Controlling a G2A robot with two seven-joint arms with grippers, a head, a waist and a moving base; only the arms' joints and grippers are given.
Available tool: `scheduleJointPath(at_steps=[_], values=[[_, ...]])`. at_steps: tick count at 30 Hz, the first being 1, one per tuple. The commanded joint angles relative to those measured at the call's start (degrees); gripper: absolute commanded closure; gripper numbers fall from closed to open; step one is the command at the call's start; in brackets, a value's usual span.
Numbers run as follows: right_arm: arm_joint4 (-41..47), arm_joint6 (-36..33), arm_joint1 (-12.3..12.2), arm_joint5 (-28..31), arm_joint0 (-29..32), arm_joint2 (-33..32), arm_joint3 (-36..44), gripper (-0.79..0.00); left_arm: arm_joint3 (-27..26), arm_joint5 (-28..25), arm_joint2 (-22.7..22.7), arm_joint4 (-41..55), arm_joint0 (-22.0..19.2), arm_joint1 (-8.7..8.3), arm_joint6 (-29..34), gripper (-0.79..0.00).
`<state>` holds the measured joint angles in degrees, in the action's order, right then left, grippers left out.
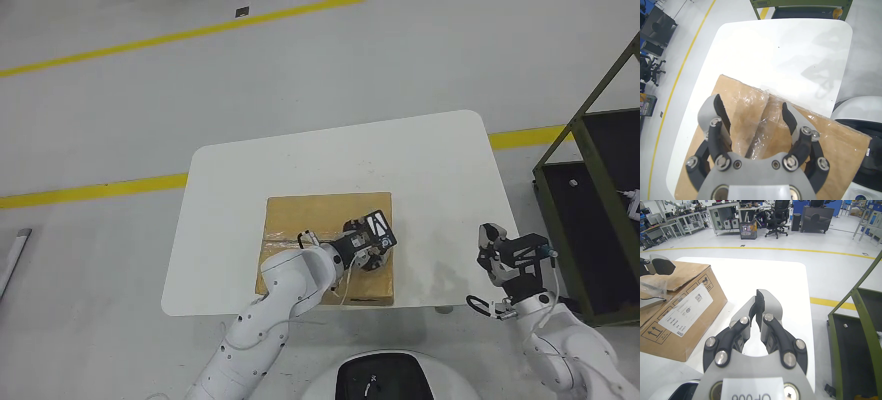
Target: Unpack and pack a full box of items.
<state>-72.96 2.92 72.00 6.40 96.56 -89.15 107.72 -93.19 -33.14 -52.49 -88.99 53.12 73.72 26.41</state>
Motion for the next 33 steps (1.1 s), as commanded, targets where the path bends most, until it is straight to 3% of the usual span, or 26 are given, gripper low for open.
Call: scheduleJointPath(at_steps=[1,5,8,9,12,20,33], values=[[0.12,-0.02,0.01,-0.04,0.06,-0.05,0.07,0.0,0.11,0.04,0.07,0.08,-0.12,0.06,0.1,-0.391],[0.12,-0.03,0.03,-0.17,0.09,0.1,0.19,0.0,0.28,-0.37,0.19,0.01,-0.36,0.13,0.44,-0.369],[0.04,0.02,0.07,-0.4,0.13,0.3,0.39,0.0,0.3,-0.36,0.22,-0.1,-0.32,0.16,0.31,-0.302],[0.02,0.03,0.08,-0.45,0.2,0.35,0.39,0.0,0.18,-0.34,0.25,-0.2,-0.27,0.16,0.2,-0.175],[-0.1,0.04,0.08,-0.52,0.37,0.34,0.41,0.0,-0.3,-0.1,-0.01,-0.67,0.08,0.1,-0.22,0.0],[0.96,0.33,0.14,-0.05,0.46,0.51,1.2,0.0,-3.35,0.32,-3.49,0.46,2.25,-0.56,-2.22,0.0],[10.58,0.8,0.11,8.42,-3.44,0.64,2.38,0.0,-10.68,-2.26,-11.94,7.68,6.38,-2.06,-3.34,0.0]])
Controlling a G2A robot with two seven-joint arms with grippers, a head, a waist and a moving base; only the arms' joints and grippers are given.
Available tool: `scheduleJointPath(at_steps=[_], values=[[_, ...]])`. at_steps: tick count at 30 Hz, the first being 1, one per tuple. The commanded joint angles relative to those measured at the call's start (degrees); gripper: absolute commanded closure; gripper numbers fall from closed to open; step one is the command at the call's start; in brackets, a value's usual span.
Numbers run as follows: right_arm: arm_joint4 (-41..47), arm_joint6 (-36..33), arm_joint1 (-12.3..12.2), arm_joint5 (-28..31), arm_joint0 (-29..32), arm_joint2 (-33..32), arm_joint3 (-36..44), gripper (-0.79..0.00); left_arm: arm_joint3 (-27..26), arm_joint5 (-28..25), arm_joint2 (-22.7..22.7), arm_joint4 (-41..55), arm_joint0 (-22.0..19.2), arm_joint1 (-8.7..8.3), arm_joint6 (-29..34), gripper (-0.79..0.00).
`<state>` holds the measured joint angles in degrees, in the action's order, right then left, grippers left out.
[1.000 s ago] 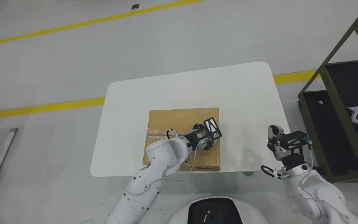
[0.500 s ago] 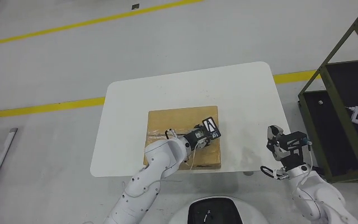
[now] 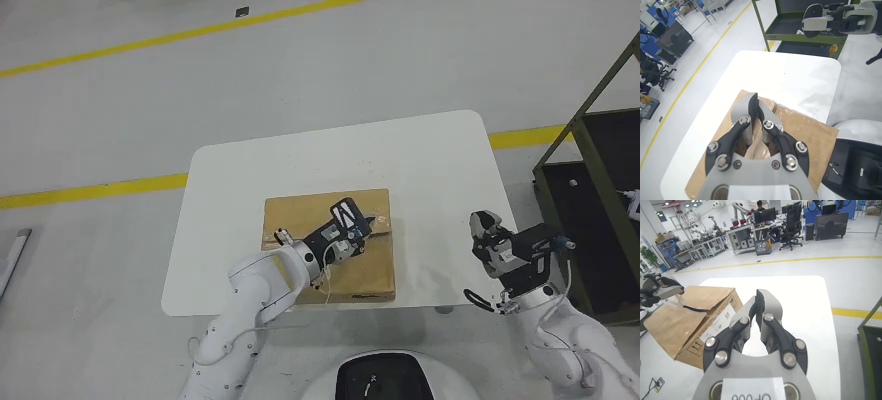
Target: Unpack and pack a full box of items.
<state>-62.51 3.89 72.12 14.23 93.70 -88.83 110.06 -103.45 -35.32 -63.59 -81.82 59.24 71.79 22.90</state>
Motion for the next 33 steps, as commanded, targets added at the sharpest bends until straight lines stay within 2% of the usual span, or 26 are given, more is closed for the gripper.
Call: scheduleJointPath(at_steps=[1,9,18,25,33], values=[[0.74,-0.21,0.02,1.29,-1.2,0.82,0.23,0.0,-0.73,0.21,-1.91,1.06,0.53,-0.27,0.29,0.0],[0.32,-2.54,0.25,4.91,-6.61,6.49,-0.43,0.0,-2.52,0.19,-8.64,4.08,2.32,-1.31,0.88,0.0],[-0.96,-4.47,0.97,7.01,-14.31,14.39,-7.39,0.0,-4.87,0.7,-16.78,4.59,3.24,-2.57,1.41,0.0],[-2.96,-4.97,1.38,6.9,-18.46,17.66,-12.86,0.0,-6.38,1.67,-23.53,4.39,5.51,-3.57,2.62,0.0],[-3.37,-4.98,1.56,7.61,-21.01,18.91,-16.42,0.0,-6.78,5.51,-31.1,-0.27,7.27,-4.6,2.66,0.0]])
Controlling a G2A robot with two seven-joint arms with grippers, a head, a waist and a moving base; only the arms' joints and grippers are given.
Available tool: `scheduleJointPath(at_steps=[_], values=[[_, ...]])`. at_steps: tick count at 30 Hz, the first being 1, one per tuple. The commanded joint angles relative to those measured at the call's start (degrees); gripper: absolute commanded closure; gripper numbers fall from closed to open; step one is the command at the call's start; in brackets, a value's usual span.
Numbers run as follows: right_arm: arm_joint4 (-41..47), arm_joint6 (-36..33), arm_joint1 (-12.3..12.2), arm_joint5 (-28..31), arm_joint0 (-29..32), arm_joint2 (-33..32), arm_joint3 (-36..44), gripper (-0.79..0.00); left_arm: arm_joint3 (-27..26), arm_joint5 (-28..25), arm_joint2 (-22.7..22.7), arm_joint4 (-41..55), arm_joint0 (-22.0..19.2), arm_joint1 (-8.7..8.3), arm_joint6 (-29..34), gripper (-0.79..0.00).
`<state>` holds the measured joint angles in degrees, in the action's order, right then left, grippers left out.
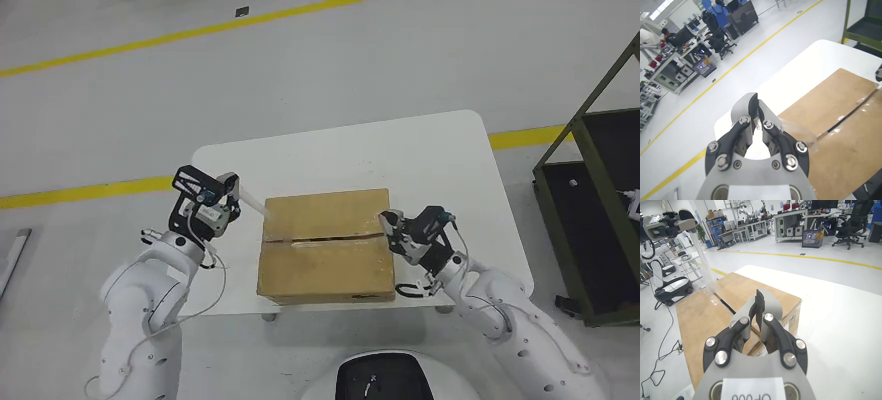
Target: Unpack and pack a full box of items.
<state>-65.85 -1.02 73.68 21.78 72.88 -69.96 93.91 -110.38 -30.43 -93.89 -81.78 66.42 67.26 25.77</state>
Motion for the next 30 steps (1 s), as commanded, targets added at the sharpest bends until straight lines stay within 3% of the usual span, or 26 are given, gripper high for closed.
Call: scheduleJointPath(at_steps=[1,16,30], values=[[0.06,-0.16,0.02,0.23,-0.54,0.15,-0.69,0.0,0.16,1.03,-1.84,-0.84,0.24,-0.23,-0.38,0.0],[-0.57,-0.7,-0.04,1.72,-2.48,0.79,-3.29,0.0,8.18,9.18,-9.51,-7.33,-0.62,-1.48,-2.85,0.0],[-1.12,-0.93,-0.24,1.82,-2.52,0.62,-3.49,0.0,15.37,11.8,-11.26,-11.02,-0.83,-2.38,-4.69,0.0]])
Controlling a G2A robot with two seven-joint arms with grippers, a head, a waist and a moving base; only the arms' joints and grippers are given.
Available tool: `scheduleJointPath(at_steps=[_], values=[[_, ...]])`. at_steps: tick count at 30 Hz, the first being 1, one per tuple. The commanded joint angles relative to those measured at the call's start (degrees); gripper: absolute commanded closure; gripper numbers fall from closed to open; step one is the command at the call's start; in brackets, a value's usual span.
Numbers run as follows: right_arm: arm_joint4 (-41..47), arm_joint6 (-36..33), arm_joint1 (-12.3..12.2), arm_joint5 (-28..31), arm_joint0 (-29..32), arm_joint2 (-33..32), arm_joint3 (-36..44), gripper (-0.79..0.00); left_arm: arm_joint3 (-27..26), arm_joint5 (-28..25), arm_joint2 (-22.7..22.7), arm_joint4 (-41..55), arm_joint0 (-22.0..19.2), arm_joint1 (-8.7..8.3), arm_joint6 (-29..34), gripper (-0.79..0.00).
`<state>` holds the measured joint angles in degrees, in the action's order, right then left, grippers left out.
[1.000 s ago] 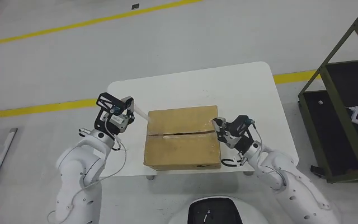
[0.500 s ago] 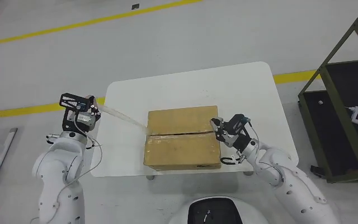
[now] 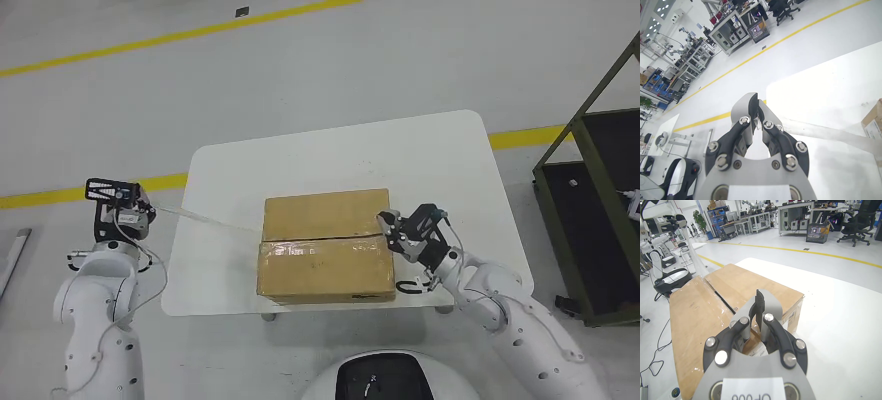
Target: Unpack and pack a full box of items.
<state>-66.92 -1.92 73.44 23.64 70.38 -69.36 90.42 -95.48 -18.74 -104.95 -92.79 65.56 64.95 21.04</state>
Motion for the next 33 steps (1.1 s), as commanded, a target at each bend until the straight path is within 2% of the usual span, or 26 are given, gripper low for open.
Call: scheduleJointPath(at_steps=[1,3,6,7,8,15,21,27,33], values=[[-0.03,-0.02,-0.01,-0.1,-0.03,0.03,-0.01,0.0,0.9,0.07,-0.4,-0.44,0.16,-0.15,0.18,0.0],[-0.01,-0.02,-0.01,-0.23,-0.03,0.08,-0.01,0.0,1.37,-0.14,-0.59,-0.29,0.38,-0.26,0.08,0.0],[-0.05,-0.06,0.01,-0.52,-0.08,0.27,-0.14,0.0,2.42,-0.07,-1.14,-1.2,0.95,-0.48,0.67,-0.28],[-0.03,-0.07,0.02,-0.59,-0.1,0.34,-0.14,0.0,2.9,0.07,-1.35,-1.0,1.05,-0.52,0.87,-0.48],[-0.04,-0.06,0.02,-0.65,-0.11,0.41,-0.14,0.0,3.3,0.14,-1.45,-1.46,1.14,-0.6,1.39,-0.785],[-0.26,-0.1,0.05,-1.15,-0.1,0.8,0.17,0.0,5.07,4.88,-0.55,-3.09,0.73,-0.62,0.92,-0.785],[-0.44,-0.07,-0.05,-1.79,0.39,0.42,1.11,0.0,5.97,5.94,1.03,-3.69,-0.24,-0.65,0.02,-0.785],[-0.61,0.77,-0.36,-3.36,2.15,-1.55,3.94,0.0,2.51,0.17,6.59,0.79,0.41,-0.24,-0.73,-0.785],[-2.78,1.57,-1.03,-5.25,5.31,-5.38,8.6,0.0,-4.23,-7.27,17.35,10.38,0.68,0.89,-0.41,-0.785]])
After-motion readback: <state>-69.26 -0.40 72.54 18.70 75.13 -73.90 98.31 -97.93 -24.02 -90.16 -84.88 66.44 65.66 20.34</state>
